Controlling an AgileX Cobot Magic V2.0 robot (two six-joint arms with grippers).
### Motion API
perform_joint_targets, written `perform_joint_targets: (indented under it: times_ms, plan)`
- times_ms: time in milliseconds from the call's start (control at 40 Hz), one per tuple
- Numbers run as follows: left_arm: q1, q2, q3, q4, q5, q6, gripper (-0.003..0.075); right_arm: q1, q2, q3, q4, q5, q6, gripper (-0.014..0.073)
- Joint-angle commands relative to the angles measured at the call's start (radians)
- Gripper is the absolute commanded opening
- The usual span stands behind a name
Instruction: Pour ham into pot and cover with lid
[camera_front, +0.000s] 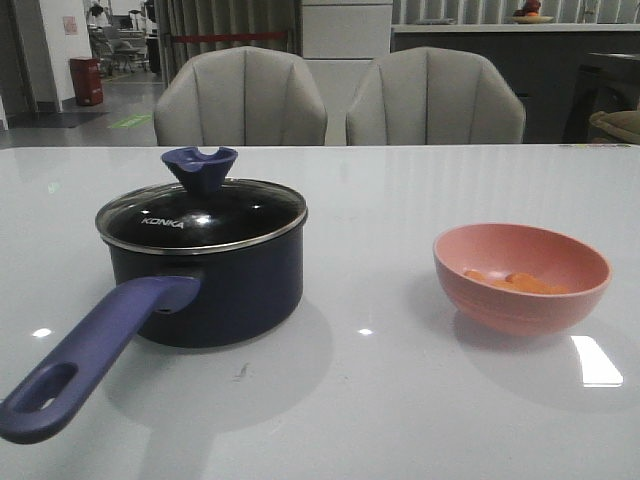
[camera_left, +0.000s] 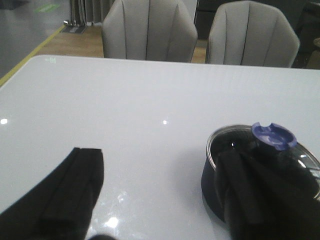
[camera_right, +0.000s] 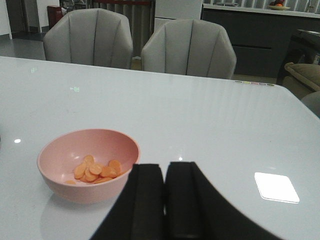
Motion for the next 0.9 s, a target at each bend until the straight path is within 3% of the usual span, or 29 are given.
perform_joint_targets:
  times_ms: [0, 175, 475, 751, 876]
  plan:
    - [0.002, 0.082, -0.117, 0.009, 0.045, -0.010, 0.0530, -0.005, -0.018, -0.006, -0.010, -0.077, 0.000, 0.0148]
    - [0.002, 0.287, -0.293, 0.014, 0.199, -0.010, 0.0630, -0.005, -0.018, -0.006, -0.010, -0.077, 0.000, 0.0148]
    - [-0.011, 0.640, -0.602, -0.015, 0.396, -0.010, 0.0628, -0.005, -0.018, -0.006, -0.010, -0.077, 0.000, 0.0148]
    - [-0.175, 0.908, -0.853, -0.012, 0.472, -0.017, 0.0628, -0.005, -0.018, -0.006, -0.010, -0.077, 0.000, 0.0148]
    - [-0.241, 1.014, -0.962, 0.009, 0.523, -0.081, 0.0627, -0.005, -0.018, -0.006, -0.010, -0.077, 0.000, 0.0148]
